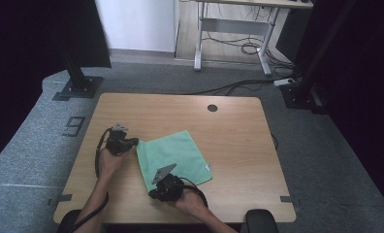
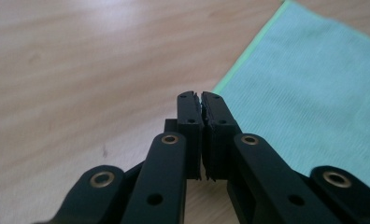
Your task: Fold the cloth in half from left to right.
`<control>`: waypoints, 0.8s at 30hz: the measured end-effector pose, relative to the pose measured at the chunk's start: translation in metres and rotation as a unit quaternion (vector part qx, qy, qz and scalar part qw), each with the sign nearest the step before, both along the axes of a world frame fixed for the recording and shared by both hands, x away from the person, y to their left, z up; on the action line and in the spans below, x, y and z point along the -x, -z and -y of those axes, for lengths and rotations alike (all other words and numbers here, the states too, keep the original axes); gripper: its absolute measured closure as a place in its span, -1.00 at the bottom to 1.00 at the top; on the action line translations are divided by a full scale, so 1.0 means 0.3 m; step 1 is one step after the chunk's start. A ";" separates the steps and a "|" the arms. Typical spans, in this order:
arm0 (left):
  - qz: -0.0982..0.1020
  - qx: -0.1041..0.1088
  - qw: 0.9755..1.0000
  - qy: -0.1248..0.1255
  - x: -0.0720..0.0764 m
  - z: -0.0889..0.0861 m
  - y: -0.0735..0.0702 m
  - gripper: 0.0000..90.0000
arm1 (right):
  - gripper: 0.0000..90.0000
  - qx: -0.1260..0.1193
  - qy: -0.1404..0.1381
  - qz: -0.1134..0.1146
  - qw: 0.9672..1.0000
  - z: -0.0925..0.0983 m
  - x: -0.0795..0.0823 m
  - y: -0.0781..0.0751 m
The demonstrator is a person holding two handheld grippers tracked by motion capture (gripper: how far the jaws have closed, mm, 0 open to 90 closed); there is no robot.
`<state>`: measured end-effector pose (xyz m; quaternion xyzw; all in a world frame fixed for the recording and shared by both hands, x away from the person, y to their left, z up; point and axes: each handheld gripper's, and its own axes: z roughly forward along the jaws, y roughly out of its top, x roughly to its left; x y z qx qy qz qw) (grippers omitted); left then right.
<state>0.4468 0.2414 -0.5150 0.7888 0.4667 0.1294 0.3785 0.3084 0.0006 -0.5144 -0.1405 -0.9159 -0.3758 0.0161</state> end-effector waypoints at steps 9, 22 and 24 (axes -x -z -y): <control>0.017 -0.019 0.999 0.018 -0.058 0.105 -0.070 0.92 | 0.90 -0.015 0.034 0.022 0.999 0.110 -0.028 -0.068; 0.028 -0.036 0.998 0.043 -0.122 0.244 -0.107 0.92 | 0.90 -0.020 0.107 0.021 0.994 0.303 -0.072 -0.062; 0.029 -0.040 0.998 0.049 -0.131 0.265 -0.109 0.92 | 0.90 -0.021 0.113 0.023 0.993 0.324 -0.076 -0.060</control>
